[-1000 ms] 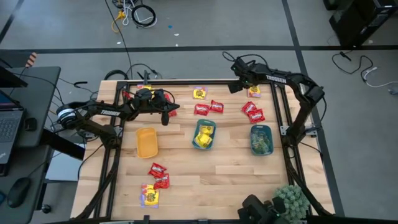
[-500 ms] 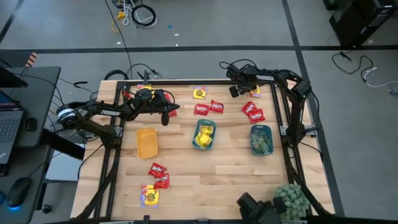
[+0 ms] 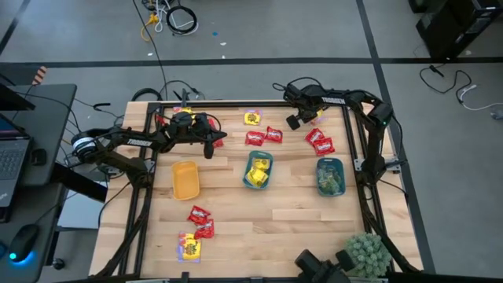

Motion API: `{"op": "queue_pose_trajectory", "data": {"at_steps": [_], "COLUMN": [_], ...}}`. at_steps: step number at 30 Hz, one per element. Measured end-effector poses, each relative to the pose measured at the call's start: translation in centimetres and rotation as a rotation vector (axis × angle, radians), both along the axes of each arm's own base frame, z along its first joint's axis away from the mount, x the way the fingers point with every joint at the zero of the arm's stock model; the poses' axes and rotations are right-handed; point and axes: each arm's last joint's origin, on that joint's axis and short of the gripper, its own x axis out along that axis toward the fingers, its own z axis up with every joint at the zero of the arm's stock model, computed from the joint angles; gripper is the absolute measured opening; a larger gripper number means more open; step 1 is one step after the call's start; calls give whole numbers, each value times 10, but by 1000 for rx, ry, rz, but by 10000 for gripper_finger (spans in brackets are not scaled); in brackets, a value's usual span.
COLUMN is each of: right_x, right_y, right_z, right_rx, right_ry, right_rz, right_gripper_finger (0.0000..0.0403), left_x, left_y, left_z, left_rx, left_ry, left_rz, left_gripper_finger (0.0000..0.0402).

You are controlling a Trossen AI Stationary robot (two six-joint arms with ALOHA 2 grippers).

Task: Sort candy
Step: Put the yellow candy pack into the green bin

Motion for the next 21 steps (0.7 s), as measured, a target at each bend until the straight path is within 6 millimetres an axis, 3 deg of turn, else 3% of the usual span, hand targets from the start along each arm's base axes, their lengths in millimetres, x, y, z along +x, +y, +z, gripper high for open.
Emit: {"op": "queue_pose_trajectory", "data": {"at_steps": [5, 13, 17, 21], "right_x": [15, 37, 44, 46], "right_y": [21, 71, 89, 87], "right_z": [31, 84, 97, 95], "right_rx": [-48, -127, -131, -141], "right_ry": [-95, -269, -341, -354], "right_rz": [113, 300, 359, 359], "right_gripper_finger": [1, 0, 0, 8], "left_x": [0, 0, 0, 0], "left_y": [0, 0, 0, 0], "left_z": [0, 0, 0, 0], "left_rx": [2, 2, 1, -5], "left_ry": [1, -1, 0, -2], "left_rz": [0, 0, 0, 1], "left_gripper_finger": [0, 0, 0, 0]}}
